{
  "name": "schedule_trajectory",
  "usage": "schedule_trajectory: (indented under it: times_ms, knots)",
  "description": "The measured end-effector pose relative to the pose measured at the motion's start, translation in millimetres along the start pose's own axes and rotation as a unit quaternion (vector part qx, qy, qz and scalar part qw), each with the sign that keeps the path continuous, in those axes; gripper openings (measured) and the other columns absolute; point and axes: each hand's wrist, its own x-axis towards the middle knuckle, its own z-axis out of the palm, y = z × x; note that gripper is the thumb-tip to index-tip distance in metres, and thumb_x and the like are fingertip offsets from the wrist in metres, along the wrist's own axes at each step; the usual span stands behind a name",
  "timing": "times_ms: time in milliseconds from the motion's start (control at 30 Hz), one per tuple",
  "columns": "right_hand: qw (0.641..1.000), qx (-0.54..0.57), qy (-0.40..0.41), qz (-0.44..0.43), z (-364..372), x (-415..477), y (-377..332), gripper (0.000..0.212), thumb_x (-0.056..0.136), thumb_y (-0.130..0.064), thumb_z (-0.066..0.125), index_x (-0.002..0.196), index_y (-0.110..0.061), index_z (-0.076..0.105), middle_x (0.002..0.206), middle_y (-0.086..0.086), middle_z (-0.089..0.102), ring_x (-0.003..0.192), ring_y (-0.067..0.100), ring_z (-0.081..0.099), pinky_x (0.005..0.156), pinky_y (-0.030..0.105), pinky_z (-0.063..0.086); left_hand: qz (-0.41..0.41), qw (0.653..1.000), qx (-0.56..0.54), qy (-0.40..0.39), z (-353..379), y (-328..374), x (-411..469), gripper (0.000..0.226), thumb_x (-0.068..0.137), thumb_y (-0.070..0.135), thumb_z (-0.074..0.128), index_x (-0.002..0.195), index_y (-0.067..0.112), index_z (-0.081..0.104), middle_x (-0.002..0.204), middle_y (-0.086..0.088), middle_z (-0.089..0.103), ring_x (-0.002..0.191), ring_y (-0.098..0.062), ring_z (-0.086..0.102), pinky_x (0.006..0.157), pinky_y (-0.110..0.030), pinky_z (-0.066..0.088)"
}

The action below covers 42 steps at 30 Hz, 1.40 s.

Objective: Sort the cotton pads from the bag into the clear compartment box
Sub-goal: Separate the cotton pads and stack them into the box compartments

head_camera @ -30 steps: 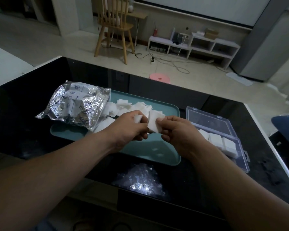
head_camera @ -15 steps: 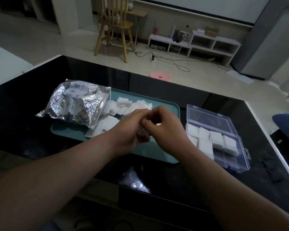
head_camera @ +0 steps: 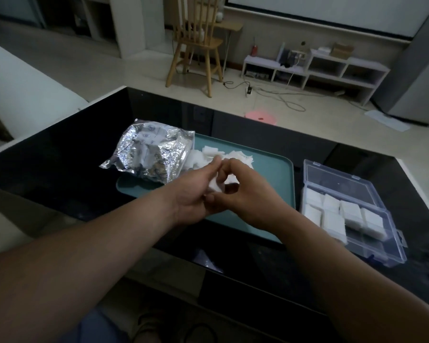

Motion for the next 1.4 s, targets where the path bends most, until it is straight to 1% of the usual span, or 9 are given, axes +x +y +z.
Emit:
schedule_trajectory:
  times_ms: [100, 167, 267, 367, 467, 600, 833, 1100, 1400]
  knots:
    - [0.997, 0.033, 0.066, 0.013, 4, 9, -7, 0.034, 0.087, -0.047, 0.08, 0.104, -0.024, 0.062, 0.117, -0.012, 0.069, 0.101, 0.007, 0.067, 0.087, 0.031, 0.055, 0.04, 0.998, -0.014, 0.056, -14, 21, -3, 0.025, 0.106, 0.038, 0.052, 0.114, 0.016, 0.06, 0.076, -0.005, 0.067, 0.051, -0.01, 0.059, 0.041, -0.019, 0.048]
    - [0.991, 0.036, 0.109, 0.066, 5, 18, -7, 0.031, 0.092, -0.053, 0.07, 0.103, -0.024, 0.066, 0.101, -0.01, 0.071, 0.09, 0.011, 0.067, 0.079, 0.037, 0.054, 0.068, 0.992, -0.015, 0.106, -30, 41, -3, 0.017, 0.103, 0.03, 0.06, 0.109, 0.014, 0.061, 0.088, -0.009, 0.063, 0.06, -0.013, 0.062, 0.047, -0.021, 0.052]
    - [0.985, -0.045, 0.105, 0.132, 13, 29, 2, 0.021, 0.101, -0.035, 0.063, 0.097, -0.015, 0.068, 0.082, -0.005, 0.067, 0.074, 0.013, 0.06, 0.066, 0.031, 0.044, 0.095, 0.986, 0.003, 0.134, -46, 61, -6, 0.01, 0.104, 0.025, 0.058, 0.098, 0.018, 0.062, 0.084, -0.005, 0.059, 0.064, -0.013, 0.057, 0.045, -0.018, 0.046]
    - [0.984, -0.088, 0.049, 0.148, 31, 33, 11, 0.012, 0.099, -0.024, 0.065, 0.106, -0.016, 0.071, 0.098, -0.005, 0.07, 0.091, 0.017, 0.065, 0.073, 0.028, 0.045, 0.093, 0.984, 0.027, 0.15, -49, 65, -7, 0.015, 0.105, 0.024, 0.056, 0.093, 0.02, 0.064, 0.072, -0.001, 0.058, 0.059, -0.01, 0.05, 0.041, -0.013, 0.036]
    - [0.98, -0.134, 0.02, 0.147, 53, 37, 15, 0.022, 0.095, -0.024, 0.067, 0.116, -0.019, 0.066, 0.103, -0.006, 0.066, 0.1, 0.018, 0.064, 0.081, 0.029, 0.045, 0.085, 0.981, 0.034, 0.171, -53, 63, -4, 0.01, 0.103, 0.024, 0.061, 0.094, 0.022, 0.064, 0.069, 0.001, 0.057, 0.054, -0.008, 0.047, 0.038, -0.012, 0.032]
    - [0.973, -0.205, 0.042, 0.096, 65, 41, 12, 0.041, 0.089, -0.027, 0.069, 0.129, -0.023, 0.059, 0.126, 0.002, 0.06, 0.116, 0.023, 0.057, 0.098, 0.041, 0.05, 0.078, 0.98, 0.029, 0.183, -59, 64, -1, 0.003, 0.1, 0.023, 0.064, 0.099, 0.021, 0.062, 0.073, -0.001, 0.059, 0.055, -0.009, 0.05, 0.039, -0.014, 0.034]
    - [0.938, -0.34, -0.063, 0.009, 84, 48, 4, 0.049, 0.089, -0.038, 0.062, 0.137, -0.037, 0.054, 0.145, 0.0, 0.052, 0.132, 0.029, 0.049, 0.107, 0.049, 0.04, 0.066, 0.982, 0.0, 0.18, -61, 67, -2, 0.004, 0.099, 0.022, 0.064, 0.098, 0.018, 0.064, 0.073, -0.001, 0.059, 0.057, -0.009, 0.049, 0.038, -0.013, 0.033]
    - [0.917, -0.395, -0.026, -0.043, 62, 45, 16, 0.029, 0.094, -0.022, 0.059, 0.119, -0.029, 0.071, 0.122, 0.003, 0.07, 0.108, 0.033, 0.067, 0.091, 0.042, 0.053, 0.061, 0.978, 0.043, 0.195, -55, 55, 1, 0.004, 0.099, 0.02, 0.064, 0.102, 0.016, 0.065, 0.072, -0.002, 0.061, 0.055, -0.01, 0.05, 0.038, -0.014, 0.034]
    - [0.931, -0.363, 0.017, -0.03, 4, 0, 47, 0.022, 0.1, -0.024, 0.061, 0.115, -0.028, 0.077, 0.125, -0.002, 0.071, 0.116, 0.026, 0.063, 0.096, 0.042, 0.052, 0.039, 0.973, 0.17, 0.15, -24, 19, 19, 0.014, 0.101, 0.021, 0.062, 0.113, 0.014, 0.066, 0.086, -0.006, 0.065, 0.058, -0.013, 0.057, 0.049, -0.02, 0.042]
